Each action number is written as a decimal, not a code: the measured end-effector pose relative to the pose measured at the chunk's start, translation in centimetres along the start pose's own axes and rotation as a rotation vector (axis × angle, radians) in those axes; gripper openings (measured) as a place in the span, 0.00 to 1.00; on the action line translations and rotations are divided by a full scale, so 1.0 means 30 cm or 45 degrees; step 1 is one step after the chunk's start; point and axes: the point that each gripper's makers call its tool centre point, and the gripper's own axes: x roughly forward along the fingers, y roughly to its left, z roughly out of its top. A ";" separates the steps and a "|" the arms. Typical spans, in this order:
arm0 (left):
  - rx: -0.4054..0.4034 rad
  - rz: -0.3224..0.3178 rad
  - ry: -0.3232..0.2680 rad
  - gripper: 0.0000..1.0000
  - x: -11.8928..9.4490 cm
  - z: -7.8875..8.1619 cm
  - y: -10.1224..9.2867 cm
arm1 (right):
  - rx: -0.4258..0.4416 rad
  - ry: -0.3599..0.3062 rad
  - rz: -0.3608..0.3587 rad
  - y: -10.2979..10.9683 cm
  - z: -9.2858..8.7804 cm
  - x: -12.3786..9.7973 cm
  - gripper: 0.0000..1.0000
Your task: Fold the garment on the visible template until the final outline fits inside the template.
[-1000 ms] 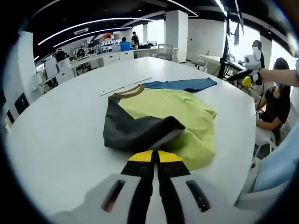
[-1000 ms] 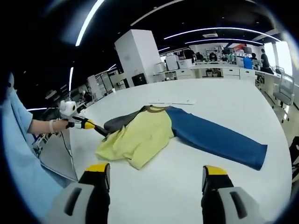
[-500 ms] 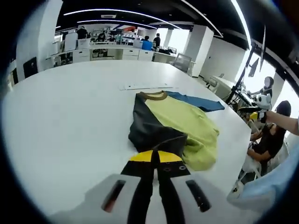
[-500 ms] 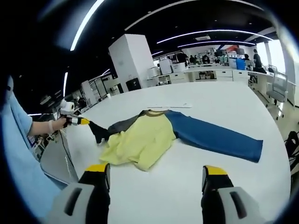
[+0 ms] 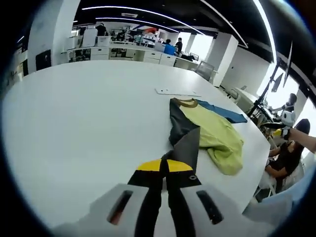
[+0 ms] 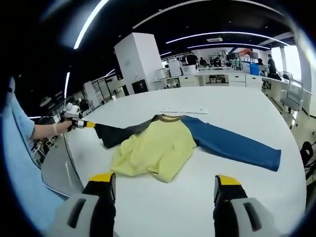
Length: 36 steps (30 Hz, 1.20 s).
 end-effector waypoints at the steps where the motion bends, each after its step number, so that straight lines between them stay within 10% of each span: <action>1: -0.009 0.000 -0.003 0.00 -0.004 0.008 0.024 | -0.006 0.007 -0.003 0.005 0.002 0.004 0.83; 16: -0.065 0.089 0.044 0.00 0.057 0.093 0.376 | -0.021 0.072 -0.035 0.056 0.001 0.074 0.84; 36: -0.174 0.240 0.171 0.00 0.182 0.058 0.751 | -0.035 0.136 -0.080 0.041 0.040 0.138 0.84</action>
